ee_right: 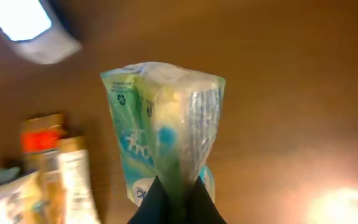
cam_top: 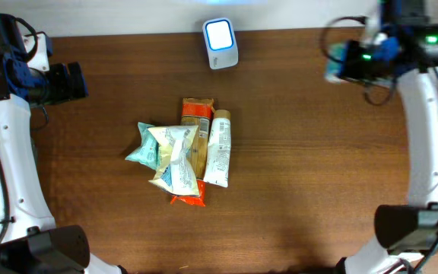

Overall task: Scan the item barcode
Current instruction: 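Lower the Kleenex pack at the right table side and release, then grasp the white tube from the pile with right gripper, then lift the white tube and hold it before the scanner, right gripper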

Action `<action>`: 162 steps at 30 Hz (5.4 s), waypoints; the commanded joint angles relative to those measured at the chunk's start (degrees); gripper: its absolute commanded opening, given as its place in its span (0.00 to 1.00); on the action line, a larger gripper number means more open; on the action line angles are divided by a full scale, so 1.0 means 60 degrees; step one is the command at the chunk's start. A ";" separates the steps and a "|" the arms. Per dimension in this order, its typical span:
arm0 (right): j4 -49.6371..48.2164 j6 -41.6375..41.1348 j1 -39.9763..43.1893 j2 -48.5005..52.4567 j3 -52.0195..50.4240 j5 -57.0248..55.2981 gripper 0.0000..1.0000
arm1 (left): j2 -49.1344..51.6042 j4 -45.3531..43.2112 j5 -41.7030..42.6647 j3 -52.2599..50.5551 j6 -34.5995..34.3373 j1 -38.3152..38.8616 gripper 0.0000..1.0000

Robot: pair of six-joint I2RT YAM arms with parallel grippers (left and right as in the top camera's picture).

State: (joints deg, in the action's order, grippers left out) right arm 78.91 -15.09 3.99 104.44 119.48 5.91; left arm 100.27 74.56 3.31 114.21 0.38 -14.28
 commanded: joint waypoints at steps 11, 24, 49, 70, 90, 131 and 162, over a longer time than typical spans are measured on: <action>-0.3031 0.0474 0.3155 0.0925 -0.6051 0.1453 0.04 | -0.0040 0.0018 -0.0022 0.0044 0.0080 -0.0022 0.99; -0.1235 0.1978 0.2098 0.0925 -0.3974 0.4087 0.61 | -0.0040 0.0018 -0.0022 0.0044 0.0080 -0.0022 0.99; -1.0812 -0.4320 -0.4994 0.0929 -1.0244 0.4324 0.23 | -0.0040 0.0018 -0.0022 0.0044 0.0080 -0.0022 0.99; -0.4324 0.0616 -0.5668 0.1861 -0.6182 0.0969 0.04 | -0.0040 0.0018 -0.0022 0.0044 0.0080 -0.0022 0.99; -0.4295 0.0484 -0.4703 0.2382 -0.6160 0.2932 0.04 | -0.0040 0.0018 -0.0022 0.0044 0.0080 -0.0022 0.99; -0.4368 0.0834 -0.4492 -0.3297 -0.3665 0.3013 0.04 | -0.0040 0.0018 -0.0022 0.0044 0.0080 -0.0022 0.99; -0.9464 0.7705 -0.5530 0.7213 0.2149 -1.0225 0.04 | -0.0040 0.0018 -0.0022 0.0044 0.0080 -0.0022 0.99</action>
State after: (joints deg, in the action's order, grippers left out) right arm 22.70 31.75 -29.39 148.90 131.98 -48.27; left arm 100.27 74.59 3.14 114.21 0.38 -14.28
